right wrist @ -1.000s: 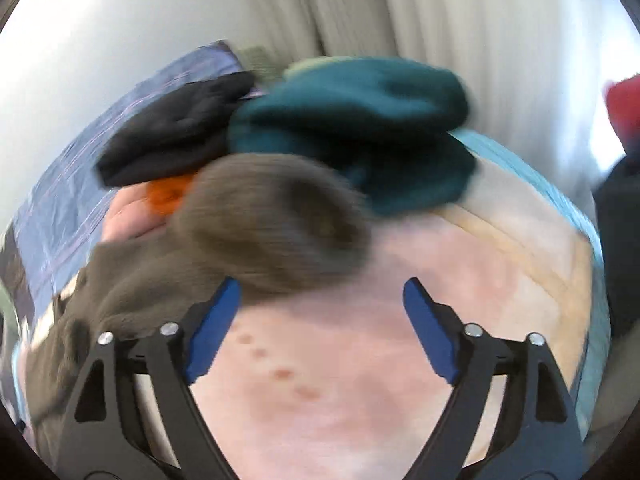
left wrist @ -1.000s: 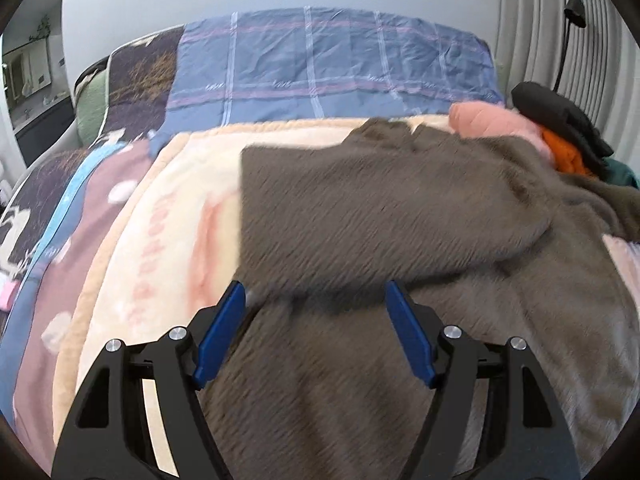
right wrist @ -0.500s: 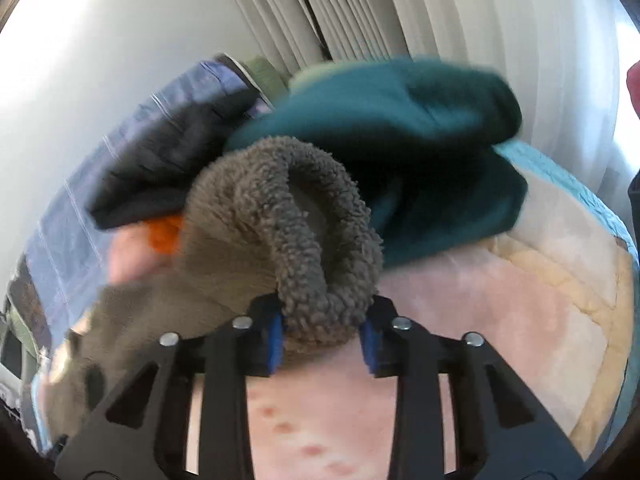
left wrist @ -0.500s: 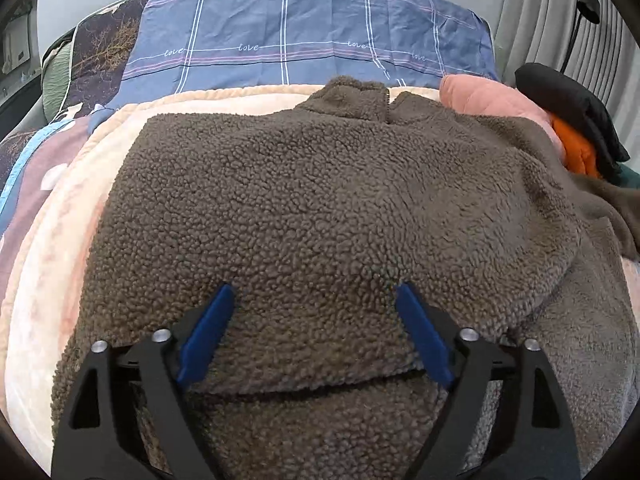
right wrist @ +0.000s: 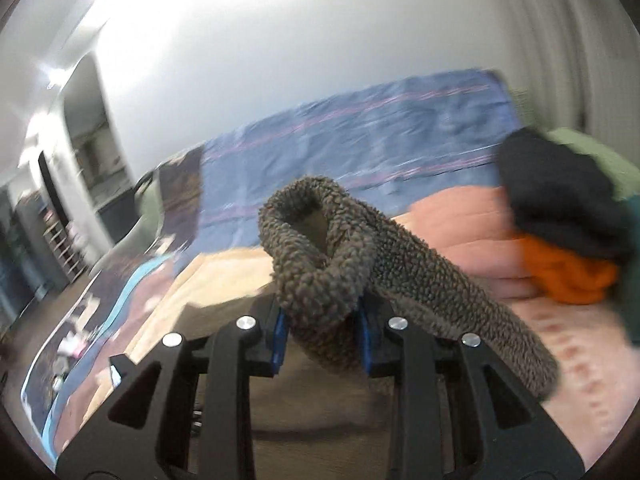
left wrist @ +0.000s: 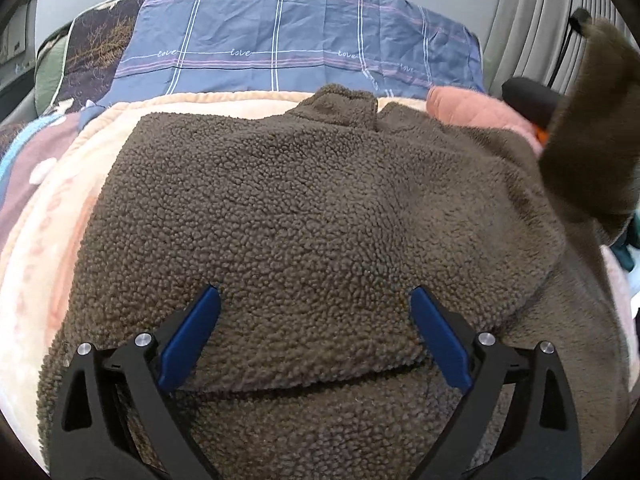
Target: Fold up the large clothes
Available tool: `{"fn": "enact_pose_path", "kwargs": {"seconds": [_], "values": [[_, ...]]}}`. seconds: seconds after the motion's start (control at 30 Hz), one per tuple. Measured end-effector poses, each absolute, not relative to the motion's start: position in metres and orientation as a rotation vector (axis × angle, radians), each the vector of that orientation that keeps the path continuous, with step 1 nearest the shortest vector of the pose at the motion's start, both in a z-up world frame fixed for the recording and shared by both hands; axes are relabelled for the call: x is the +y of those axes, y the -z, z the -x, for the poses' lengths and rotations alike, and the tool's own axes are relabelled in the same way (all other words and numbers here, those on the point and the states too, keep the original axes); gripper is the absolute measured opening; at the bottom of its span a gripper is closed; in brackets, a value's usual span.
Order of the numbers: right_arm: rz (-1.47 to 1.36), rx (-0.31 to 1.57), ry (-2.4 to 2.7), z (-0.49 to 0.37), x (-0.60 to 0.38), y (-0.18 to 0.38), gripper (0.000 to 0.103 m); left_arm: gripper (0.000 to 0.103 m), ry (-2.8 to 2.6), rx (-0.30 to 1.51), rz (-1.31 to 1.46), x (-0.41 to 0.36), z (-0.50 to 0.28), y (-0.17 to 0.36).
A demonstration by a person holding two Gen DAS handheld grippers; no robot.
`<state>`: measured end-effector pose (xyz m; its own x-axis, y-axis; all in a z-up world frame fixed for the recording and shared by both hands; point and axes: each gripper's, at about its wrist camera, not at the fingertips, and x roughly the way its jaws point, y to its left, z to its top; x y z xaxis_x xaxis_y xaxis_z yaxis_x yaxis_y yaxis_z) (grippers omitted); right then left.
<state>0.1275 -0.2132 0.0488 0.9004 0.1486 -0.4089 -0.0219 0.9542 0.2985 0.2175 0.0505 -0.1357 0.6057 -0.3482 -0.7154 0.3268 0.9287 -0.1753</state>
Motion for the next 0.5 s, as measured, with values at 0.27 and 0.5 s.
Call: {"fn": "enact_pose_path", "kwargs": {"seconds": [0.27, 0.5], "values": [[-0.338, 0.734, -0.390, -0.187, -0.127, 0.022, 0.064, 0.097, 0.446, 0.815, 0.120, 0.061, -0.217, 0.133], [-0.110, 0.665, -0.251, -0.129, -0.158, 0.028, 0.070, 0.098, 0.489, 0.796, 0.191, 0.070, -0.214, 0.129]]}}
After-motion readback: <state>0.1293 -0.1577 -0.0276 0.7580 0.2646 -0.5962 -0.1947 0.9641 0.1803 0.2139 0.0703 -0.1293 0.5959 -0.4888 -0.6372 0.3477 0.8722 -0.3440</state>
